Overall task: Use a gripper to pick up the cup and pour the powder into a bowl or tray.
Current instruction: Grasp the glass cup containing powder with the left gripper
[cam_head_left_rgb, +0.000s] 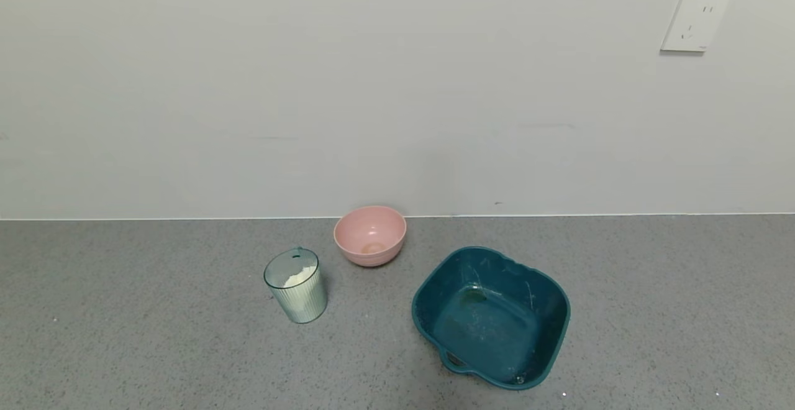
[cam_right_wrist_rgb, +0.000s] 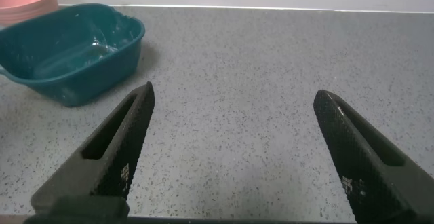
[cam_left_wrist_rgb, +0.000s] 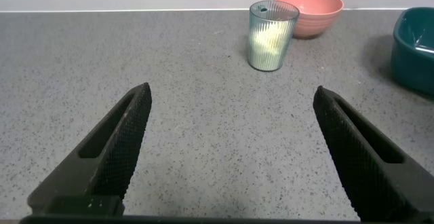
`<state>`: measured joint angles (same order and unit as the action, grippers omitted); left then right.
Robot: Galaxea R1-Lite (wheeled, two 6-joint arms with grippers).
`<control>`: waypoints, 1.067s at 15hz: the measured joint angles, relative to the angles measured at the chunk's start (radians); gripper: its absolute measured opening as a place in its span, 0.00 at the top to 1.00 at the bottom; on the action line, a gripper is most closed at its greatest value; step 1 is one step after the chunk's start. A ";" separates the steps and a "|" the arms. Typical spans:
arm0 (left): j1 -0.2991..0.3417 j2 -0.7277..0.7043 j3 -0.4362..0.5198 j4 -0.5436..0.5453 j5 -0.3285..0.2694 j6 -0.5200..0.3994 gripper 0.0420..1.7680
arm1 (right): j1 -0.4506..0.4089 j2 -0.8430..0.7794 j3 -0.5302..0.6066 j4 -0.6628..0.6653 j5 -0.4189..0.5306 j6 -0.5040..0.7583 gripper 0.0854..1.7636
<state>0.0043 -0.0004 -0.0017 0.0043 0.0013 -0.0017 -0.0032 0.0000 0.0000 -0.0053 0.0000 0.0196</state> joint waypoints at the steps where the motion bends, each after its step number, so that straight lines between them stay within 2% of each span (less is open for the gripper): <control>1: 0.000 0.000 0.000 0.000 0.000 0.002 0.03 | 0.000 0.000 0.000 0.000 0.000 0.000 0.03; 11: 0.000 0.000 0.000 -0.001 -0.001 0.024 0.03 | 0.000 0.000 0.000 0.000 0.000 0.000 0.03; 16: 0.000 0.004 -0.051 0.013 -0.049 0.036 0.03 | 0.000 0.000 0.000 0.000 0.000 0.000 0.03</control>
<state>0.0038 0.0036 -0.0523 0.0172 -0.0481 0.0340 -0.0032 0.0000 0.0000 -0.0053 0.0000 0.0200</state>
